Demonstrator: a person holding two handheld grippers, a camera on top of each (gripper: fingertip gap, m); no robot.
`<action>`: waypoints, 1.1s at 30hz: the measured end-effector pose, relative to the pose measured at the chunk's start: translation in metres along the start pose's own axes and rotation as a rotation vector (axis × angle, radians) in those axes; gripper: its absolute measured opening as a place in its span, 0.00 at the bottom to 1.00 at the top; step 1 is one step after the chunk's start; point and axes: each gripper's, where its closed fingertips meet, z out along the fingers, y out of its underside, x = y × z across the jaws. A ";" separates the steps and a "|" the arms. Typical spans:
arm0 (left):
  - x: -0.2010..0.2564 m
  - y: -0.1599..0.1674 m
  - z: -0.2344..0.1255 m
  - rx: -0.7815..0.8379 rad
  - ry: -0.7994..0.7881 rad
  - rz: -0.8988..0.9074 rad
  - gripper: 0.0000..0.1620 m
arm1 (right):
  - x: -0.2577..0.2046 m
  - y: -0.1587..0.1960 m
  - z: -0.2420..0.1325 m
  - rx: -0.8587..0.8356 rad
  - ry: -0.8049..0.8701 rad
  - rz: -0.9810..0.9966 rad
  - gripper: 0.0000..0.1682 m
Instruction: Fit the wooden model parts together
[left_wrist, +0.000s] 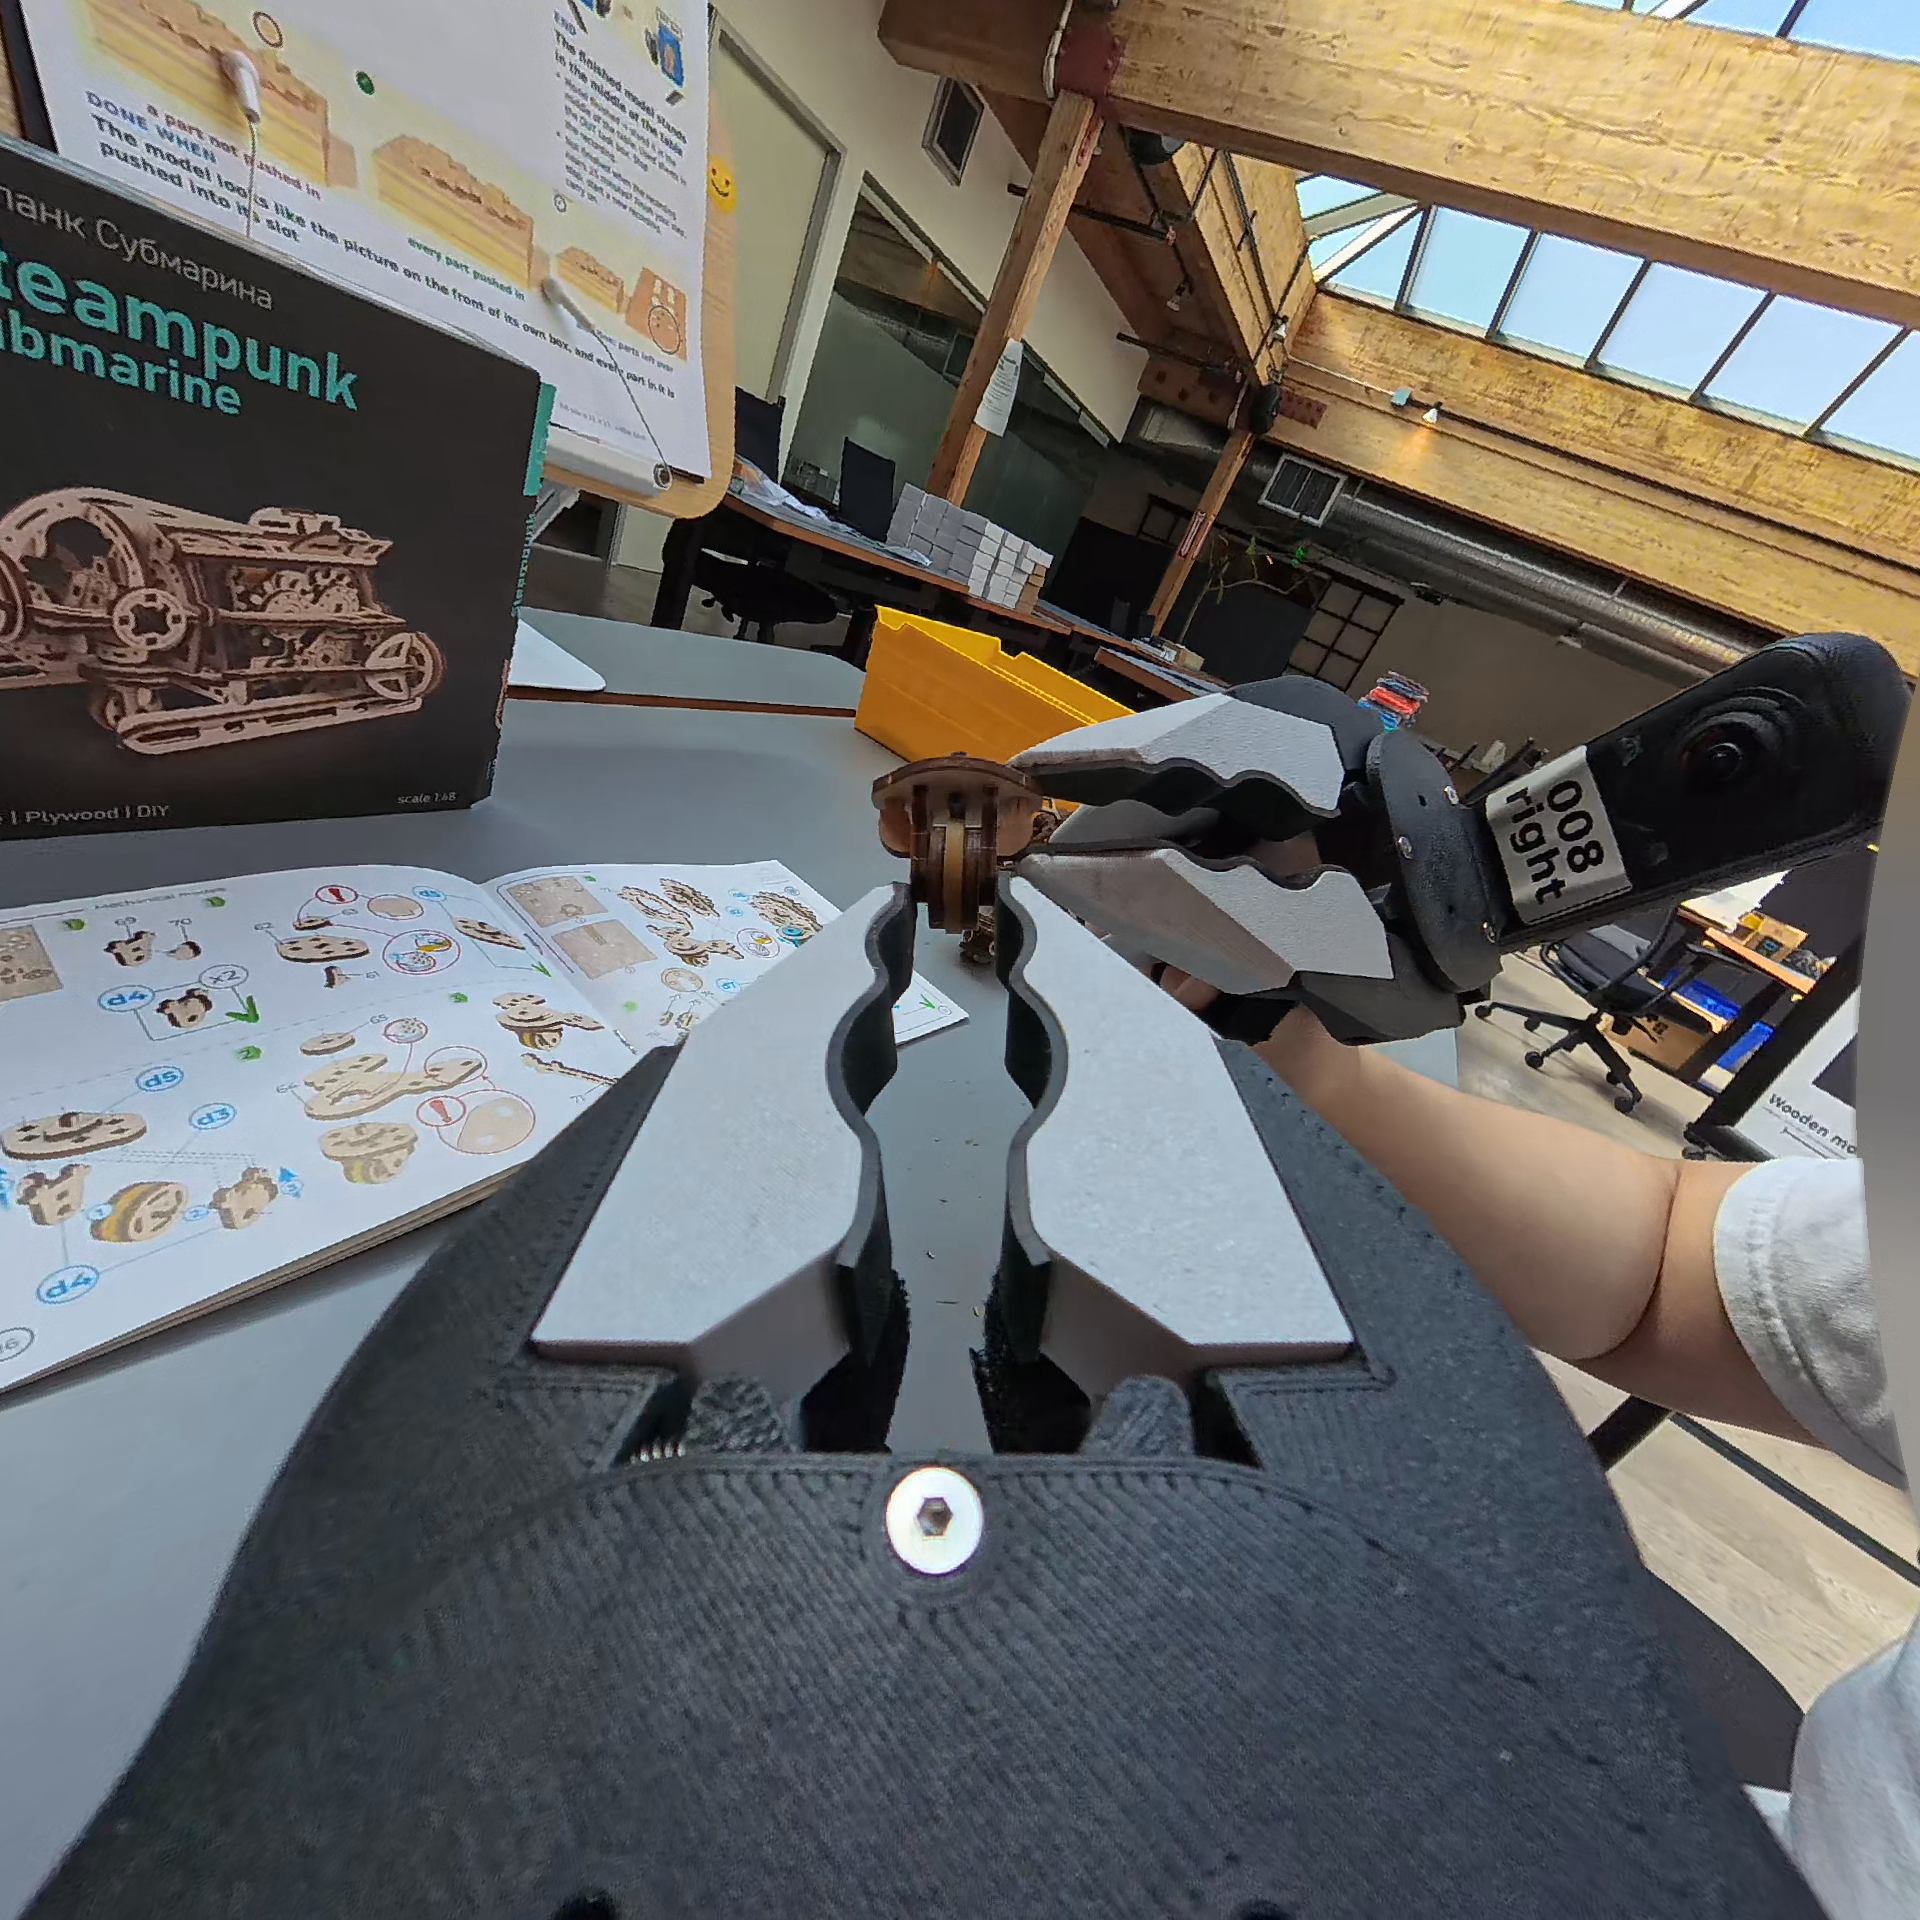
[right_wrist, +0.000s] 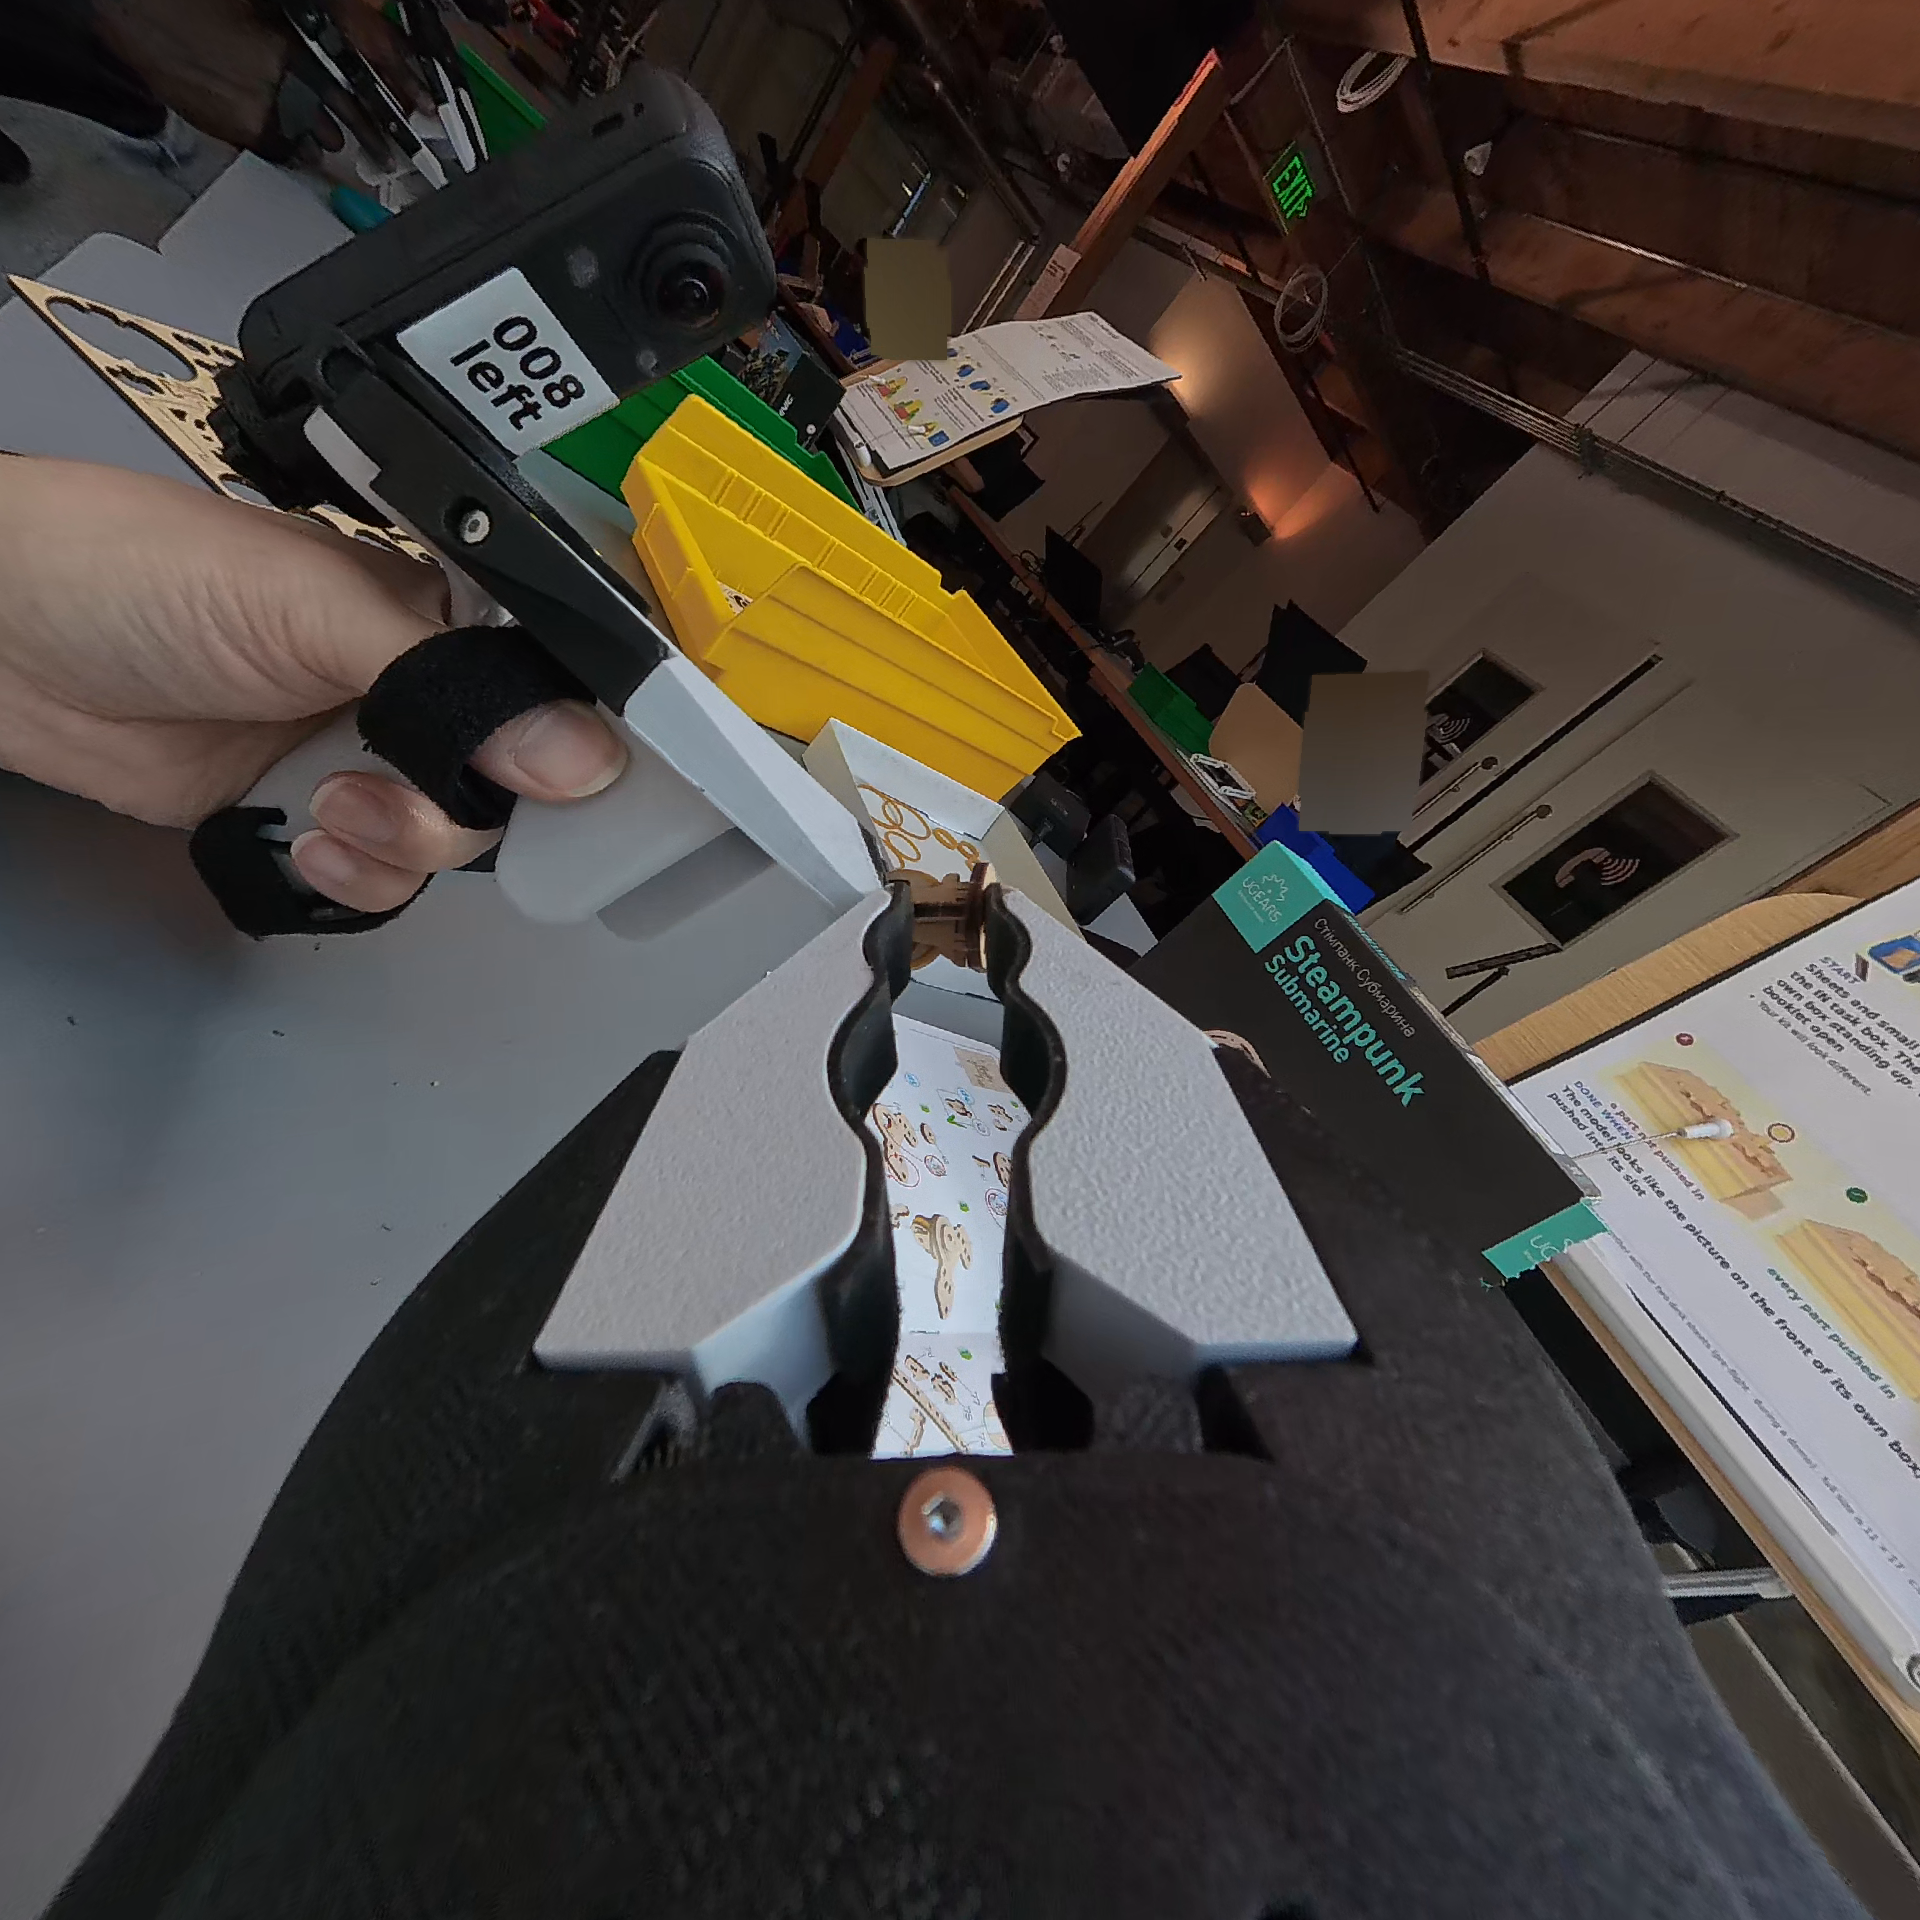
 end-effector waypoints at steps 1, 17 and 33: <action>0.000 0.000 0.000 -0.001 0.001 0.001 0.08 | 0.000 0.000 0.000 0.001 -0.001 0.003 0.08; -0.026 0.003 -0.032 -0.433 -0.071 0.387 0.08 | 0.012 -0.001 -0.018 0.107 -0.210 0.265 0.15; 0.009 0.030 -0.054 -0.446 0.301 0.608 0.08 | -0.055 -0.004 -0.012 0.076 -0.517 0.287 0.11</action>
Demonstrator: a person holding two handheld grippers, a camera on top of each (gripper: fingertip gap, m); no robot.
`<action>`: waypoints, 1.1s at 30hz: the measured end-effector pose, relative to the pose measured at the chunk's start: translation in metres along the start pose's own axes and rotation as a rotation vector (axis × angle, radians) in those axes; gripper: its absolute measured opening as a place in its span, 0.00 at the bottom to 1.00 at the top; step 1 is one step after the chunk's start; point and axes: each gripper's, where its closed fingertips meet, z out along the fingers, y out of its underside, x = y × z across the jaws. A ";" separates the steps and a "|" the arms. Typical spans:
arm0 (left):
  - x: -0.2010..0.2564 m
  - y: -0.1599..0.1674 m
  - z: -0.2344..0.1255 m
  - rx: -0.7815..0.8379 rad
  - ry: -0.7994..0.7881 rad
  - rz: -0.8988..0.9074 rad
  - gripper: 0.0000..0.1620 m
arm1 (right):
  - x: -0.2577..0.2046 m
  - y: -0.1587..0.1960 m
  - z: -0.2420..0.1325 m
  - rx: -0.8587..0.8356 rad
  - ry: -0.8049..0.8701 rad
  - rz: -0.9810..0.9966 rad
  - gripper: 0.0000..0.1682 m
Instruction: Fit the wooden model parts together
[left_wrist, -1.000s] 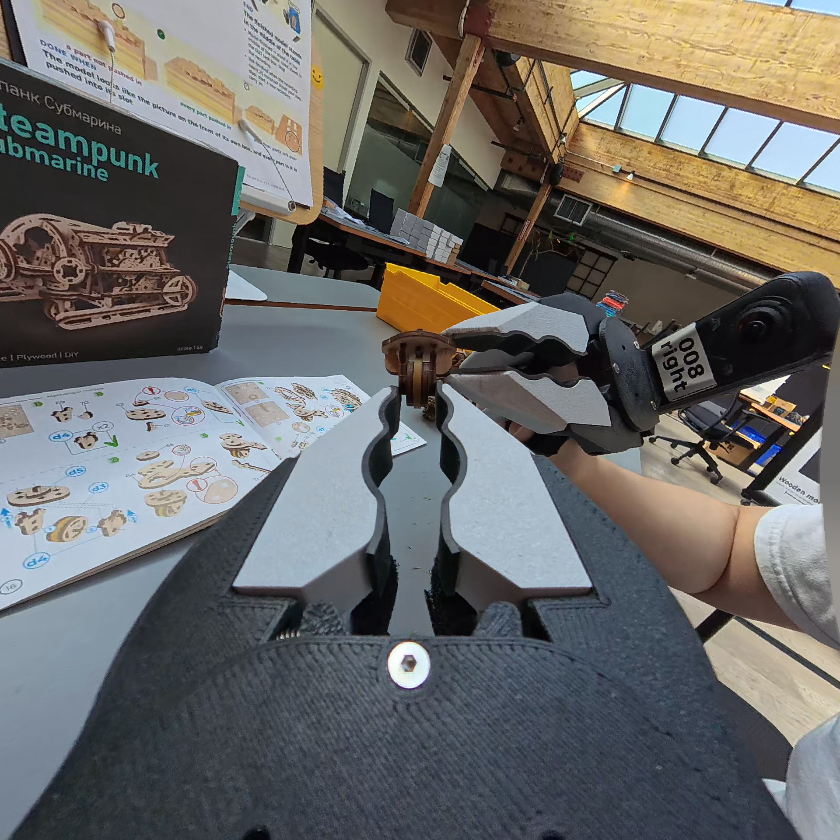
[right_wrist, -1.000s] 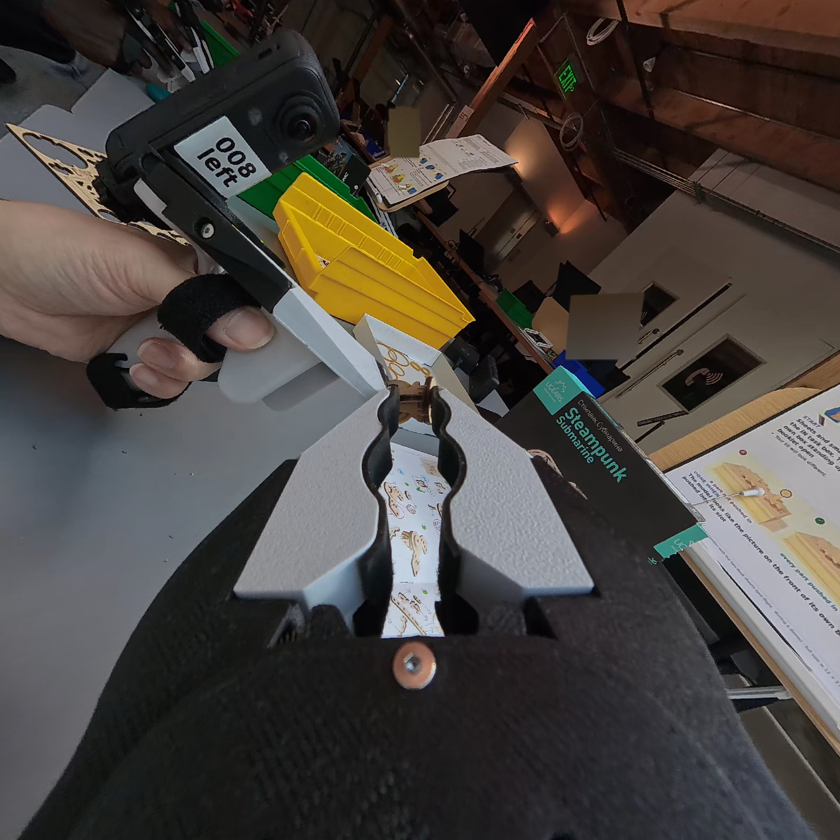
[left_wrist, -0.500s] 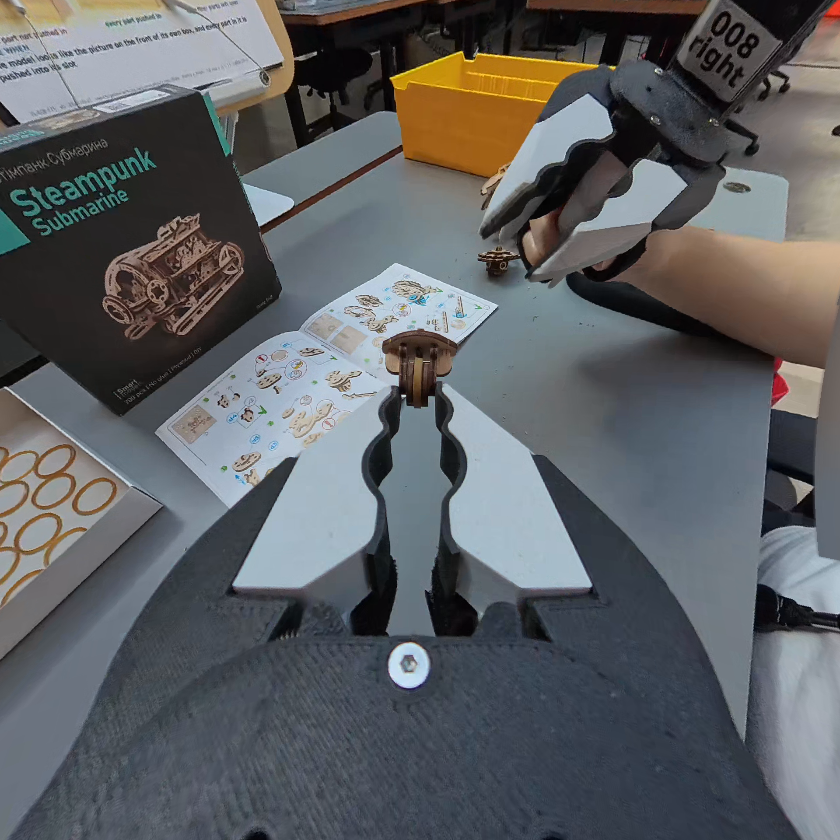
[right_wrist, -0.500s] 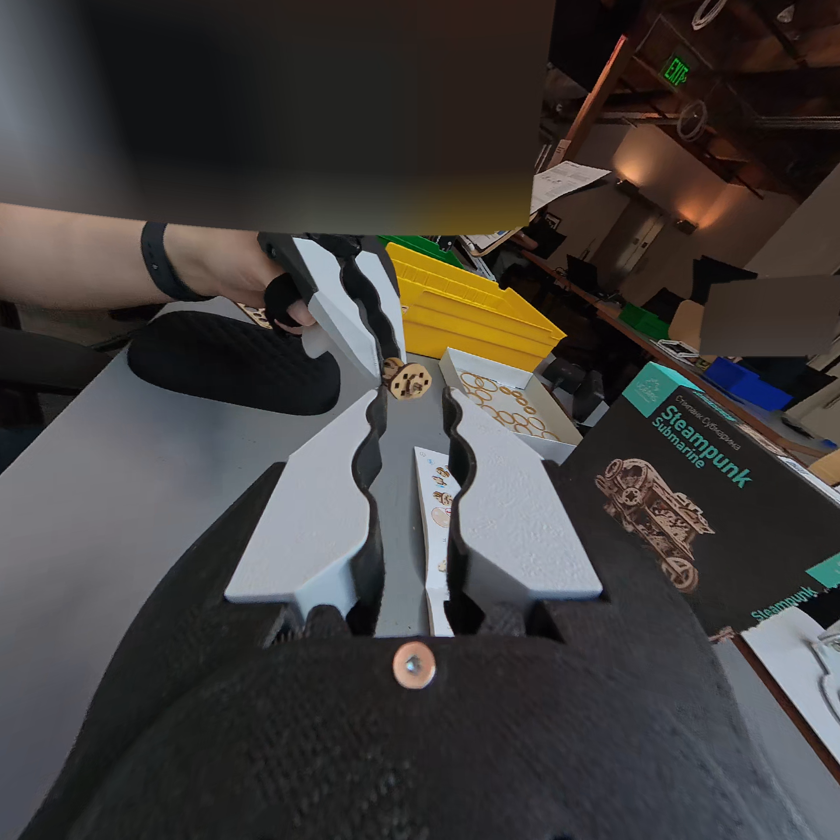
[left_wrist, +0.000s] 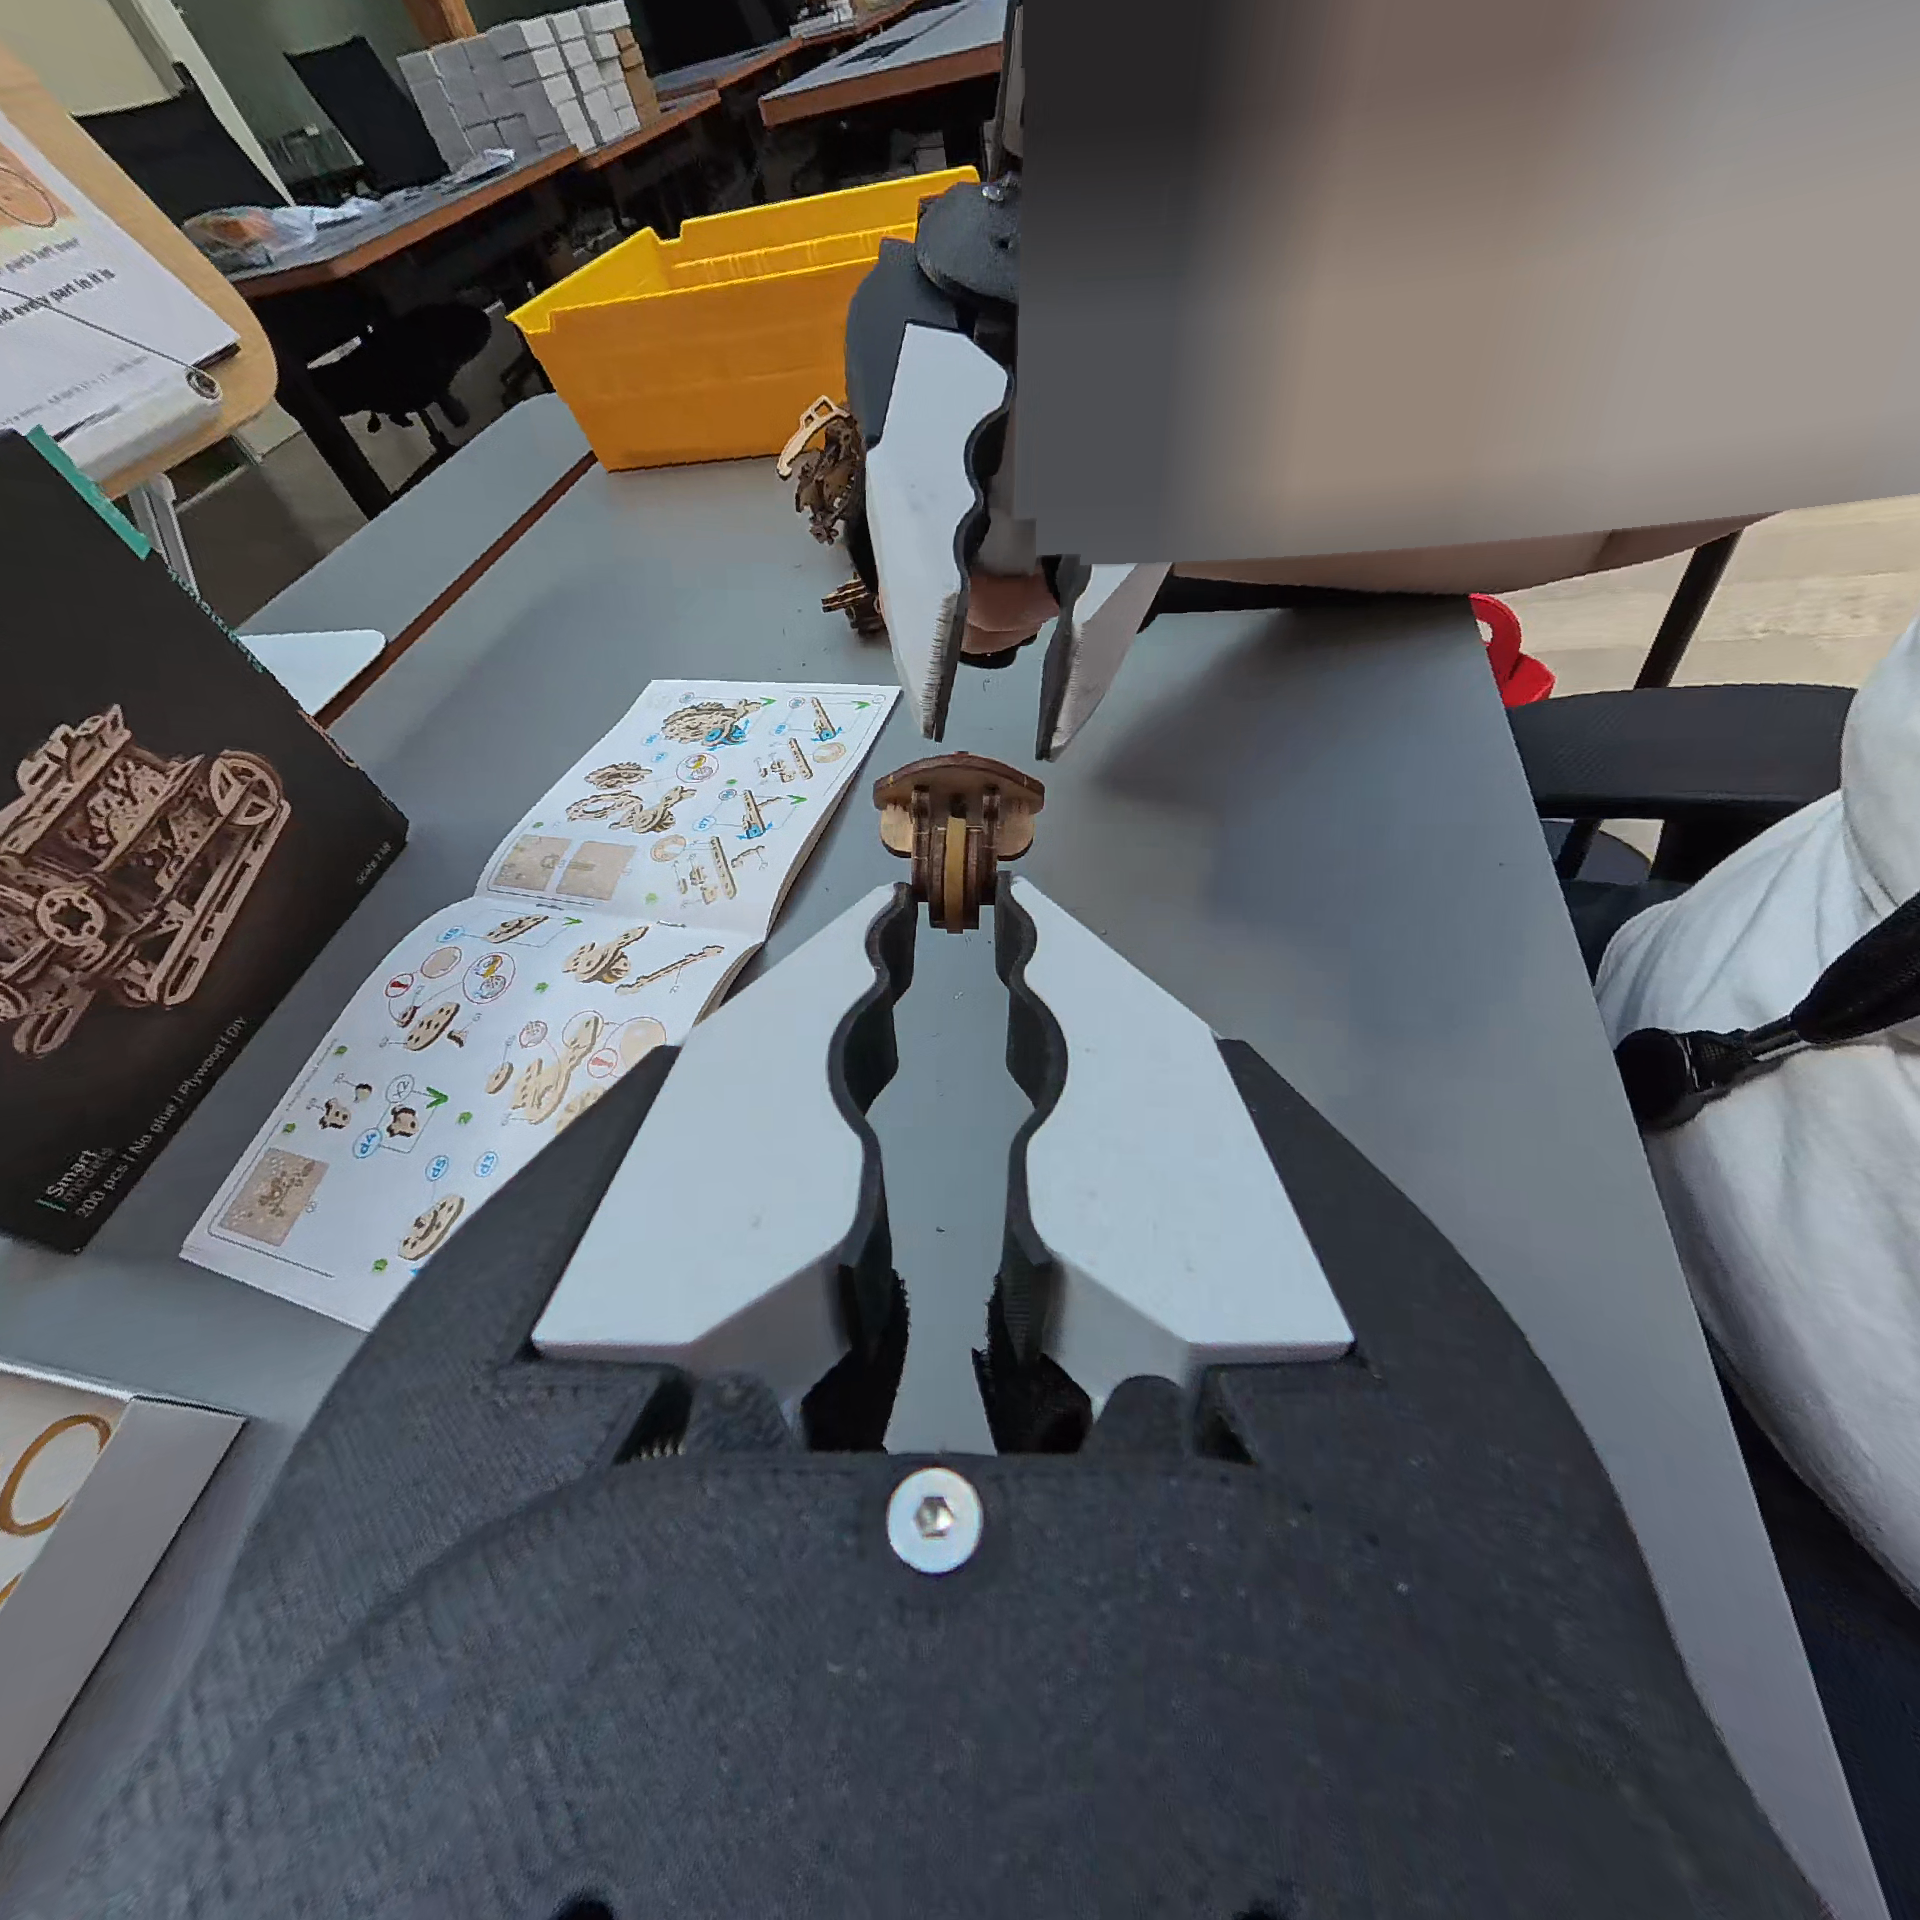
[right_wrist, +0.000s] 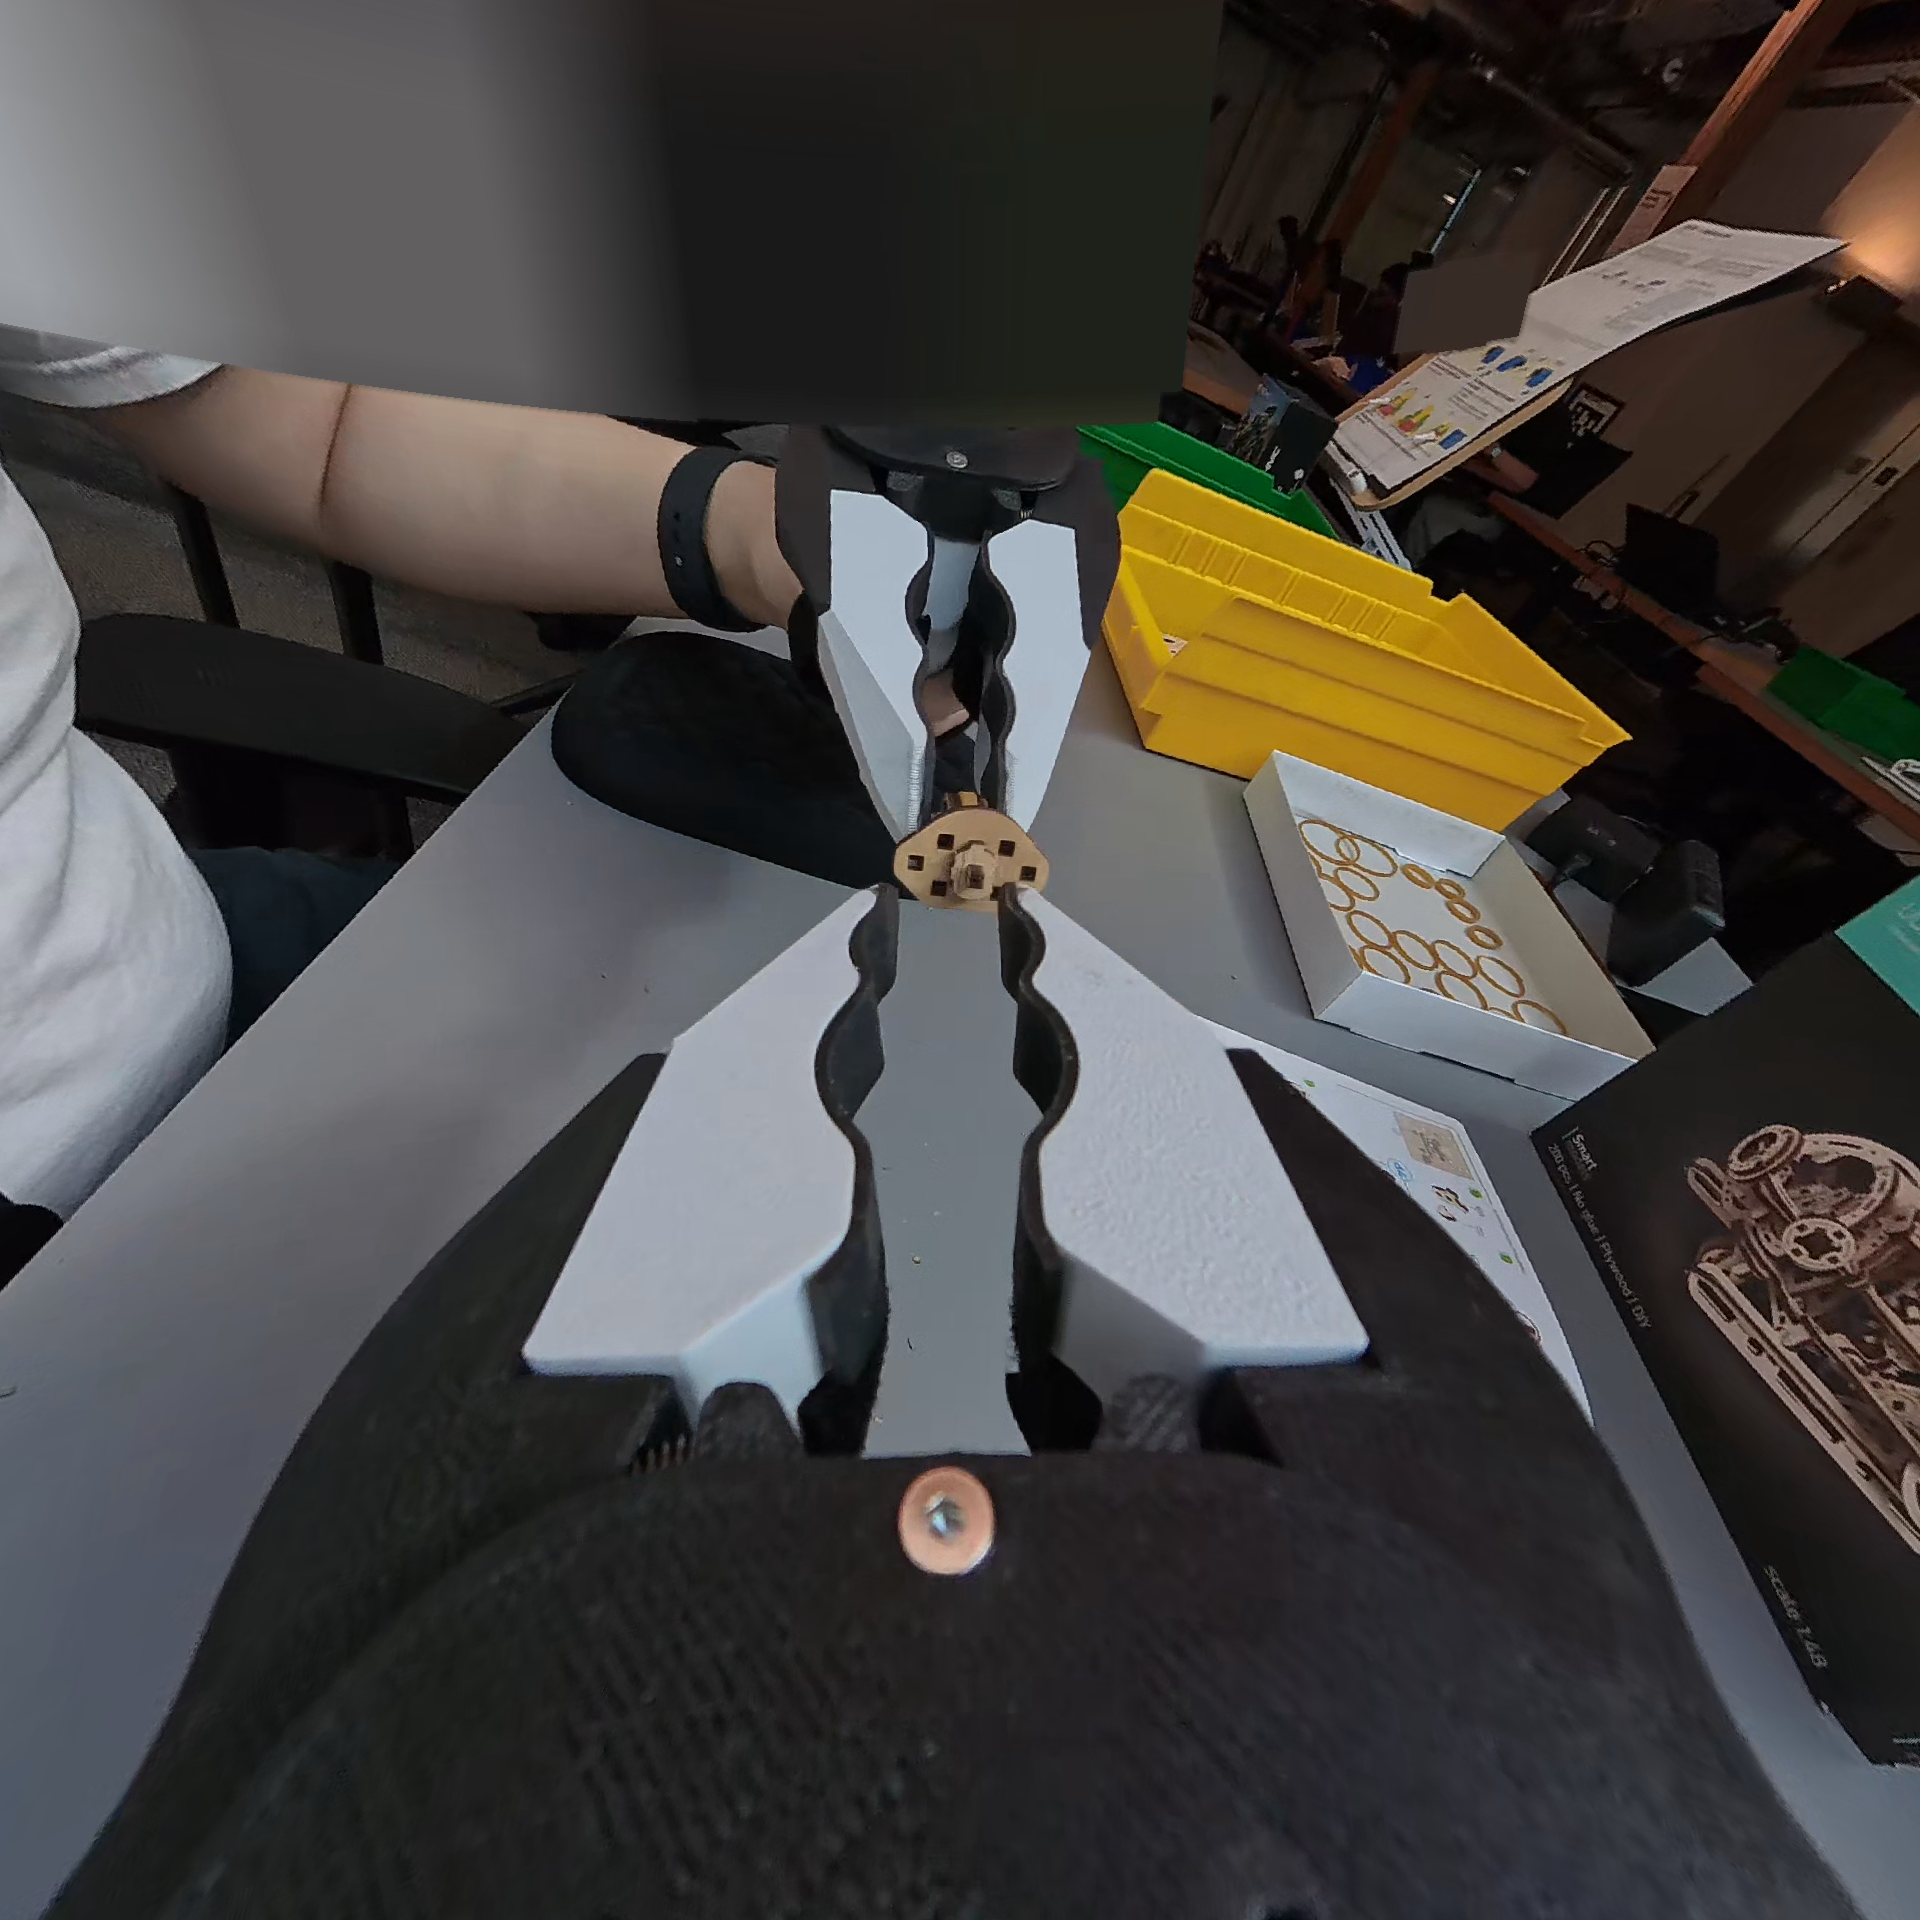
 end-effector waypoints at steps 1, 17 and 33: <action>0.001 -0.001 0.000 0.001 -0.005 0.015 0.08 | -0.001 0.000 0.002 -0.004 -0.005 0.006 0.11; 0.012 -0.002 0.005 -0.006 0.010 0.084 0.08 | -0.003 -0.007 -0.002 -0.009 -0.034 0.056 0.08; 0.004 0.011 -0.003 -0.050 -0.047 0.075 0.08 | 0.005 0.004 -0.009 -0.067 -0.012 0.065 0.10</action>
